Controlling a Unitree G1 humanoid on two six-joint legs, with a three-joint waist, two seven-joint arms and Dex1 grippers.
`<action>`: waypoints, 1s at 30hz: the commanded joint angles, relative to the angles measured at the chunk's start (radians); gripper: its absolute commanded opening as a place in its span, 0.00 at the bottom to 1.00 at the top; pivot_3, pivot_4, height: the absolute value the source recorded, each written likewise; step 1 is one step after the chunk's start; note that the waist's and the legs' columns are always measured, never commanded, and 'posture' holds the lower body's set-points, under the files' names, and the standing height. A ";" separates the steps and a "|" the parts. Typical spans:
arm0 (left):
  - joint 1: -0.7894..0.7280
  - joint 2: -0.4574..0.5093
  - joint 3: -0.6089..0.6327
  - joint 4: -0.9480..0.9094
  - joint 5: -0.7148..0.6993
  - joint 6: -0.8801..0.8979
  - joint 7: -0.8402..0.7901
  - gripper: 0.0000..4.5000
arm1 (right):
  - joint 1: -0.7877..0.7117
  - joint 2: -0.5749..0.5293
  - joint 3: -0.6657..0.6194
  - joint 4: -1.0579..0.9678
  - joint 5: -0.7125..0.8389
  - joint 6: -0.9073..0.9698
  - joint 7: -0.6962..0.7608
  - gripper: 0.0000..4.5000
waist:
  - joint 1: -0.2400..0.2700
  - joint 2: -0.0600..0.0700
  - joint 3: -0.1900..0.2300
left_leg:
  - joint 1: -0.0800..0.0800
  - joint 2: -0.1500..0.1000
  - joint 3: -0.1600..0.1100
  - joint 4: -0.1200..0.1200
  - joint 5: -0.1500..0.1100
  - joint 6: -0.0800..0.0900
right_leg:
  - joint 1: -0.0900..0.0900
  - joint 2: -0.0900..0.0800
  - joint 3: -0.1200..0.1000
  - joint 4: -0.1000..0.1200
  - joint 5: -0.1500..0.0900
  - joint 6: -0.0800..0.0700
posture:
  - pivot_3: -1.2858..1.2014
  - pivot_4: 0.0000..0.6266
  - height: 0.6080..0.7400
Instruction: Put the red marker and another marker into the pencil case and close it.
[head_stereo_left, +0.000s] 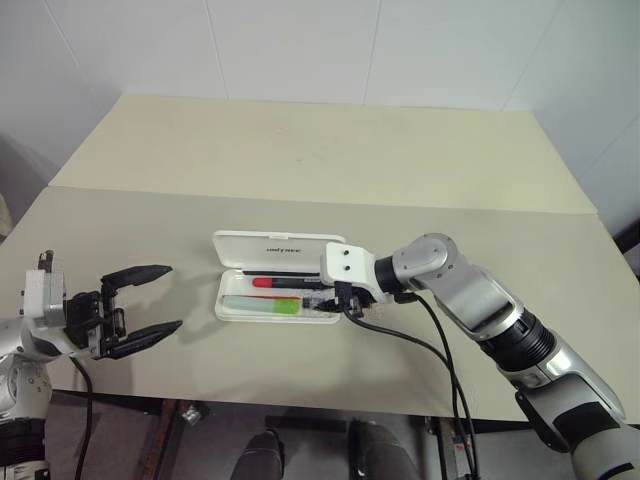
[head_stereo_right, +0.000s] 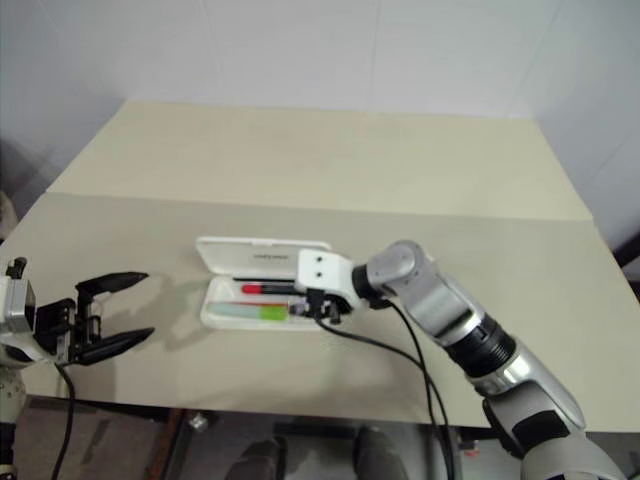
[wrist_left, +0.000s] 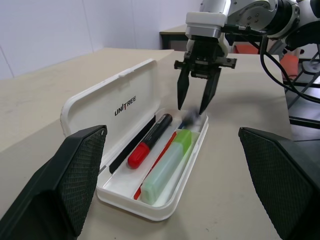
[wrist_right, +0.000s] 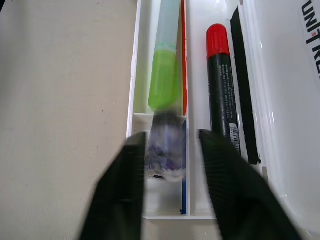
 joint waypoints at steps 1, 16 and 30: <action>0.011 0.003 0.031 -0.032 -0.011 -0.010 0.005 1.00 | -0.019 -0.013 -0.011 -0.017 -0.011 -0.014 0.018 0.87 | 0.000 0.000 0.000 | 0.000 0.000 0.000 0.000 0.000 0.000 | 0.000 0.000 0.000 0.000 0.000 0.000 | 0.52 0.24 1.00; -0.031 0.011 -0.012 -0.001 0.070 0.009 0.107 1.00 | 0.064 -0.053 -0.206 -0.053 0.147 -0.169 0.124 0.99 | 0.000 0.000 0.000 | 0.000 0.000 0.000 -0.001 0.000 0.000 | 0.000 0.000 0.000 0.000 0.000 0.000 | 0.52 0.24 1.00; -0.275 0.058 -0.094 0.208 0.196 0.023 0.202 0.87 | 0.144 0.009 -0.468 0.053 0.391 -0.266 0.131 1.00 | 0.001 0.000 0.000 | 0.001 0.000 0.000 0.000 0.000 0.000 | 0.000 0.002 0.000 0.001 0.002 0.005 | 0.52 0.24 1.00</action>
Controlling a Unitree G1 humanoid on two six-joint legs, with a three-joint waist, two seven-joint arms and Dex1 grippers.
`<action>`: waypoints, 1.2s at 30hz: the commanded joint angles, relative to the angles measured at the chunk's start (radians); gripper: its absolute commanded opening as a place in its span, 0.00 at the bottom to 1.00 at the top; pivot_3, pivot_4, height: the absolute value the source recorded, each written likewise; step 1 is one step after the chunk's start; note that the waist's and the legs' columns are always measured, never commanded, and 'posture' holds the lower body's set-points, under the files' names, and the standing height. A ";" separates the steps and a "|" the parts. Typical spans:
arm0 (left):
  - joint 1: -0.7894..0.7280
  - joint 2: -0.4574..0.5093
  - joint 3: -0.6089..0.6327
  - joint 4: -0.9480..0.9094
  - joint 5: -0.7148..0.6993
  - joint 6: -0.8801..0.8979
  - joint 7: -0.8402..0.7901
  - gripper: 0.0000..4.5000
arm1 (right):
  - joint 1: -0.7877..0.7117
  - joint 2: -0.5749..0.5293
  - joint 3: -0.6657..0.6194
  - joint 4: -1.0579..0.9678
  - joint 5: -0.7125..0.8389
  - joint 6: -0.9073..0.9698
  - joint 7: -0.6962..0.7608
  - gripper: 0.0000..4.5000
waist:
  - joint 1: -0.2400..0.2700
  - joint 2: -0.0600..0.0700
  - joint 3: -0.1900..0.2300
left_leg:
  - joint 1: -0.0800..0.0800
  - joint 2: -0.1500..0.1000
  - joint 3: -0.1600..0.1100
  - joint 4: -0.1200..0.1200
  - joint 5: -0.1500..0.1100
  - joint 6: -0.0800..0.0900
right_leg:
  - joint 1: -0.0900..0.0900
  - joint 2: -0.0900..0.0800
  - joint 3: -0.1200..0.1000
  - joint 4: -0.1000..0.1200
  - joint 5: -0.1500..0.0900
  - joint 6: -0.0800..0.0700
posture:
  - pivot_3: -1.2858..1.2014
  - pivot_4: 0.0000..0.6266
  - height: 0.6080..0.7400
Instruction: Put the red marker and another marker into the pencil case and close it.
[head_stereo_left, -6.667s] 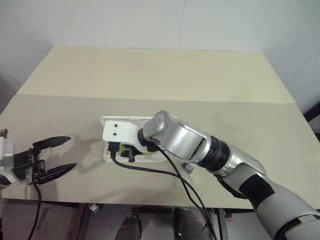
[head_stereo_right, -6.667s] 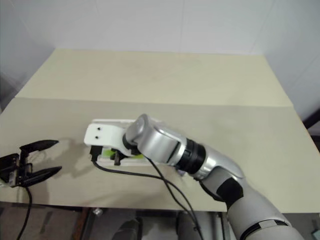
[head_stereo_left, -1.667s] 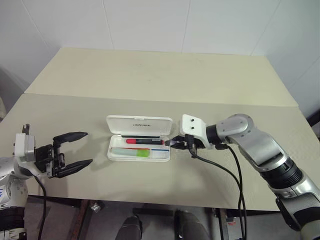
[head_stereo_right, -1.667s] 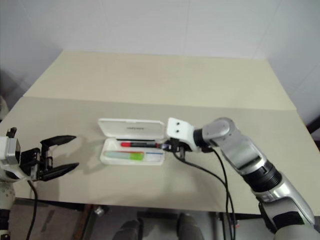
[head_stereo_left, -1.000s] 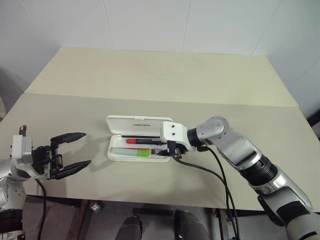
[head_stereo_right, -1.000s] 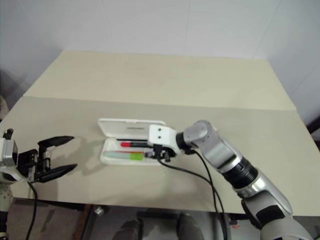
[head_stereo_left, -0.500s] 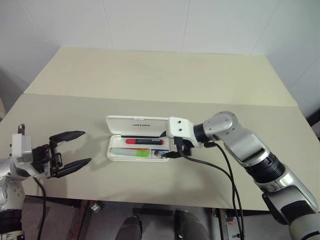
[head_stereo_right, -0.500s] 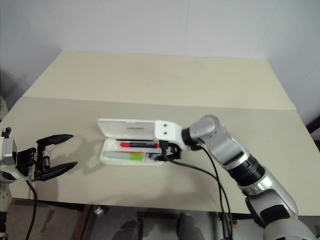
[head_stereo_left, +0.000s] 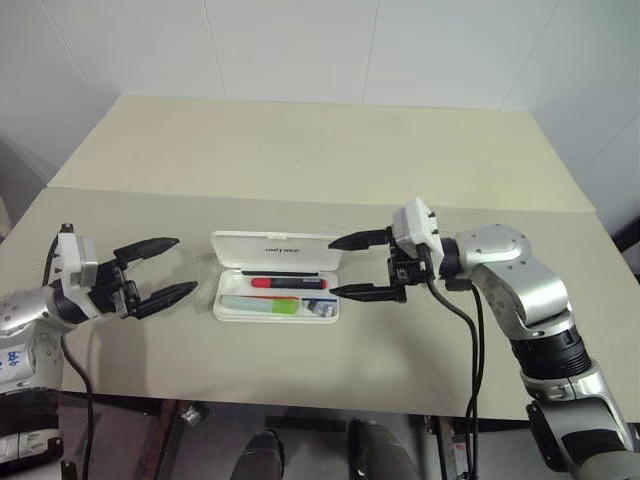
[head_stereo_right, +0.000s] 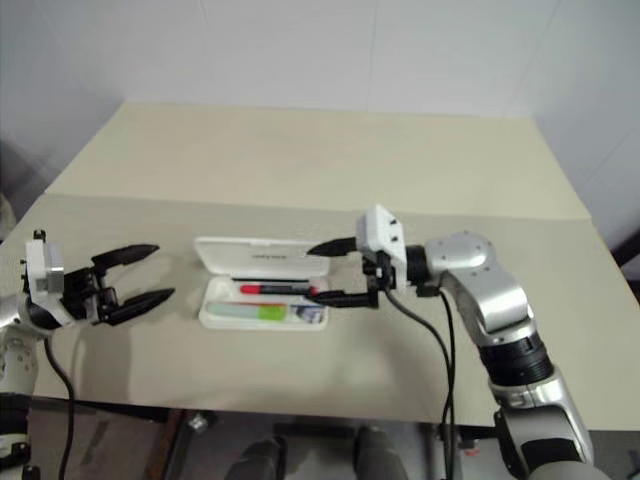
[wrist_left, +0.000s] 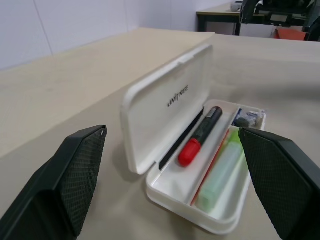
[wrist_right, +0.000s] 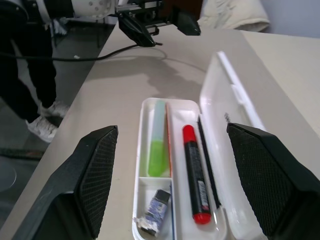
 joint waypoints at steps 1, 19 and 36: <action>-0.080 0.044 -0.010 0.093 0.051 -0.053 -0.008 0.79 | -0.012 -0.006 -0.050 0.019 0.026 -0.047 0.007 1.00 | 0.000 0.000 0.000 | 0.000 0.000 0.000 0.000 0.000 0.000 | 0.000 0.000 0.000 0.000 0.000 0.000 | 0.52 0.24 1.00; -0.599 0.059 -0.249 0.783 0.425 -0.437 -0.015 0.00 | 0.008 -0.069 -0.111 0.089 0.046 -0.062 0.018 1.00 | -0.001 0.000 0.000 | -0.001 0.000 0.000 0.000 0.000 0.000 | -0.001 0.001 0.000 0.001 0.001 0.002 | 0.52 0.24 1.00; -0.821 -0.097 -0.346 0.915 0.571 -0.480 -0.142 0.00 | 0.081 -0.137 -0.210 0.159 0.114 -0.121 0.120 1.00 | -0.007 0.000 0.001 | -0.005 -0.001 0.000 0.003 0.000 0.000 | -0.003 0.001 0.000 0.003 0.001 0.005 | 0.52 0.24 1.00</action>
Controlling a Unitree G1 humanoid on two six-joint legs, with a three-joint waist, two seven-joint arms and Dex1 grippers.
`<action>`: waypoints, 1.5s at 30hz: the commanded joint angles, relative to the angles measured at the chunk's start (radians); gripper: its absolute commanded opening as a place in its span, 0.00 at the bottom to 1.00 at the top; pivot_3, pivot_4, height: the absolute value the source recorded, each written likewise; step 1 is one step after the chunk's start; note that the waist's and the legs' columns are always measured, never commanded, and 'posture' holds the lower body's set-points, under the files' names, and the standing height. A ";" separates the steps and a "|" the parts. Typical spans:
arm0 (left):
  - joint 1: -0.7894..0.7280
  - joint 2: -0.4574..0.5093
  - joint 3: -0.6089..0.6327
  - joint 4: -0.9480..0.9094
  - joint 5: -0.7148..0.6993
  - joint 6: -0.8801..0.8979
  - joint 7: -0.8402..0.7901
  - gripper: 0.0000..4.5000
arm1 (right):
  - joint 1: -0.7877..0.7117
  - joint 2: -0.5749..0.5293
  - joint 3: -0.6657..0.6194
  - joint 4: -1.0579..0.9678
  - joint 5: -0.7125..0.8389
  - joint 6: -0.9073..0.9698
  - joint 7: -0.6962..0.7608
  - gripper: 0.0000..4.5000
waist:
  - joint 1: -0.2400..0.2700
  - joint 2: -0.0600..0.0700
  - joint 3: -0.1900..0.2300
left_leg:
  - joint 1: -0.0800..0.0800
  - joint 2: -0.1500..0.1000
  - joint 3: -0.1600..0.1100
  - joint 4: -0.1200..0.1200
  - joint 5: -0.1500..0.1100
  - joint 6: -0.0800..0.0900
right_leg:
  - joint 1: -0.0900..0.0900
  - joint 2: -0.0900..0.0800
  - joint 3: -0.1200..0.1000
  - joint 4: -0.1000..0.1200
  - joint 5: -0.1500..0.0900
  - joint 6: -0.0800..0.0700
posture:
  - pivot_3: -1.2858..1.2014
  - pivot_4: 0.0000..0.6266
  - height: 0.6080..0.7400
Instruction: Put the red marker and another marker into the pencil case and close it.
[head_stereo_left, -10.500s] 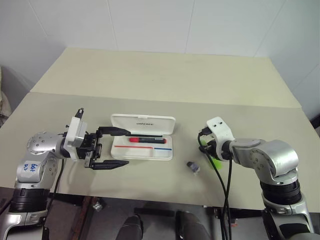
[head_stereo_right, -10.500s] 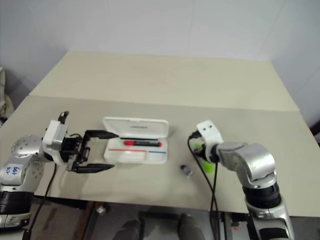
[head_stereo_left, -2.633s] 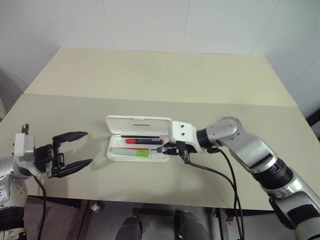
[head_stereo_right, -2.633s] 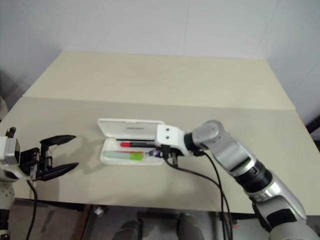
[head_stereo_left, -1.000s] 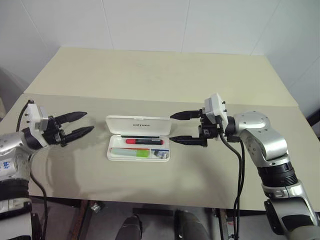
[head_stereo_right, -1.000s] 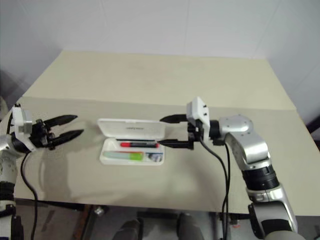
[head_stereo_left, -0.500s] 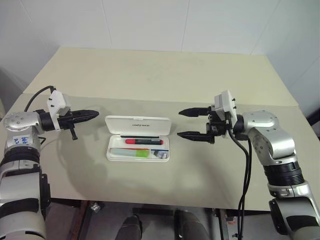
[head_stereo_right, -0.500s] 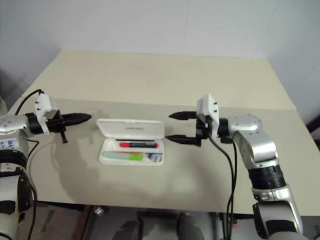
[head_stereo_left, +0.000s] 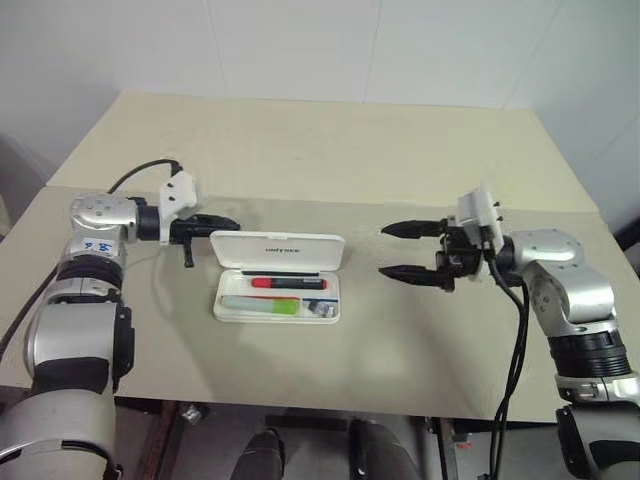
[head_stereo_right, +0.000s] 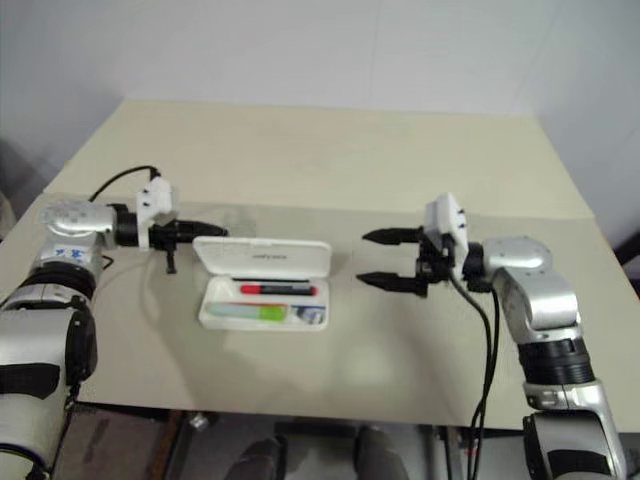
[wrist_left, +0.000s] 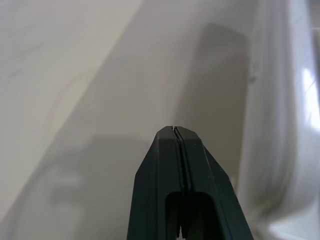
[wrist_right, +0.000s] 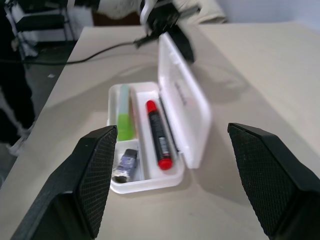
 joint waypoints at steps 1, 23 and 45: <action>-0.033 0.004 0.007 -0.016 -0.003 -0.014 -0.061 0.00 | 0.007 -0.015 -0.054 0.013 0.032 -0.037 0.027 1.00 | -0.002 0.000 0.000 | 0.000 0.000 0.000 0.000 0.000 0.000 | 0.000 0.000 0.000 0.000 0.000 0.000 | 0.52 0.24 1.00; 0.069 -0.075 -0.228 -0.146 0.103 -0.249 -0.199 0.00 | -0.076 -0.030 -0.074 0.264 0.019 -0.196 0.194 1.00 | 0.007 0.001 0.001 | 0.002 -0.001 0.000 0.003 0.000 0.000 | 0.002 -0.001 0.001 0.002 0.000 0.001 | 0.52 0.24 1.00; 0.078 -0.071 -0.324 -0.140 0.156 -0.462 -0.029 0.00 | -0.093 -0.003 -0.059 0.304 -0.026 -0.253 0.171 1.00 | 0.003 0.009 -0.004 | 0.010 -0.001 0.002 0.003 0.001 0.001 | 0.008 0.000 0.004 0.004 0.000 0.001 | 0.52 0.24 1.00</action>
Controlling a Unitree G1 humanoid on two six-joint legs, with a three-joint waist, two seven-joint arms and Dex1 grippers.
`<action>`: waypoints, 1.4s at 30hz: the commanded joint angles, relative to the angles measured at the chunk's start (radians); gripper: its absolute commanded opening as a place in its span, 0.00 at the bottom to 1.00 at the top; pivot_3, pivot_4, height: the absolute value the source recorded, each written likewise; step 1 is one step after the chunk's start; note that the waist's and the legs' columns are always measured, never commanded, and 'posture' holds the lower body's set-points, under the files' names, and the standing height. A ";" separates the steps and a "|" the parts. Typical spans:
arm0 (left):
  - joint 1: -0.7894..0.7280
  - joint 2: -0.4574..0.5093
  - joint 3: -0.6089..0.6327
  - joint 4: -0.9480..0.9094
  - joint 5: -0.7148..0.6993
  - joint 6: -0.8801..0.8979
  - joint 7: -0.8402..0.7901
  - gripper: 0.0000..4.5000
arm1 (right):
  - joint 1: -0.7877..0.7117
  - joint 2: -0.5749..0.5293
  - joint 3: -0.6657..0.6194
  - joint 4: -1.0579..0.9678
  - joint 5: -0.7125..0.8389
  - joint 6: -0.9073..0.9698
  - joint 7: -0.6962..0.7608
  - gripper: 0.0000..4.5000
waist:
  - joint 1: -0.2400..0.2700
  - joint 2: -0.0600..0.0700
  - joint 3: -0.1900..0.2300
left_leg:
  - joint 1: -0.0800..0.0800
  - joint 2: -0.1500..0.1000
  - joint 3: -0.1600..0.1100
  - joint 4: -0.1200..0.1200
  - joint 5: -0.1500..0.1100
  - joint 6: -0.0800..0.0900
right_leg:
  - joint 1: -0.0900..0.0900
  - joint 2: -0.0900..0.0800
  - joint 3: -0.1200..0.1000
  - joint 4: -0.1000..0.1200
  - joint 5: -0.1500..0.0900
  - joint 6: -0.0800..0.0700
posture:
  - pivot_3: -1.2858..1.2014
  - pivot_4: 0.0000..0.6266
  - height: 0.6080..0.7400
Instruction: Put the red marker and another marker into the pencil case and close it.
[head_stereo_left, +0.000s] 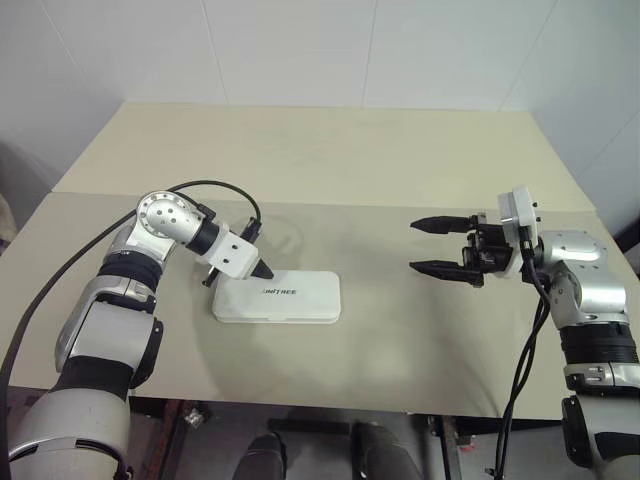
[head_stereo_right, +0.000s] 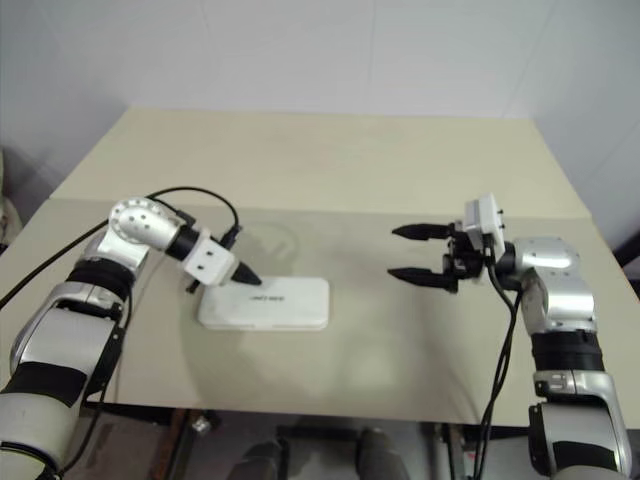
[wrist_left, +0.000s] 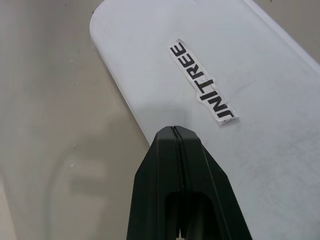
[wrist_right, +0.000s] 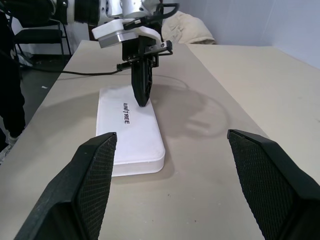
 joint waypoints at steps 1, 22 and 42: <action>0.058 -0.010 0.016 0.022 -0.005 0.017 0.029 0.00 | -0.031 0.002 -0.013 0.004 -0.002 -0.029 -0.001 1.00 | 0.001 0.000 0.000 | 0.000 0.000 0.000 0.000 0.001 0.001 | 0.000 0.000 0.000 0.000 0.000 0.000 | 0.52 0.24 1.00; 0.633 0.041 0.452 -0.756 -0.620 0.574 0.155 0.26 | -0.145 0.015 -0.002 0.157 -0.063 -0.085 0.027 1.00 | -0.001 0.000 0.001 | -0.006 0.000 0.001 -0.001 0.001 0.000 | -0.006 0.000 0.002 -0.001 0.003 0.000 | 0.52 0.24 1.00; 0.968 0.286 0.787 -1.035 -0.991 1.113 0.012 0.99 | -0.220 0.006 0.019 0.275 -0.108 -0.130 0.067 1.00 | -0.012 0.001 0.002 | -0.003 0.001 0.003 -0.003 0.000 0.000 | -0.005 0.000 0.002 -0.002 0.001 -0.003 | 0.52 0.24 1.00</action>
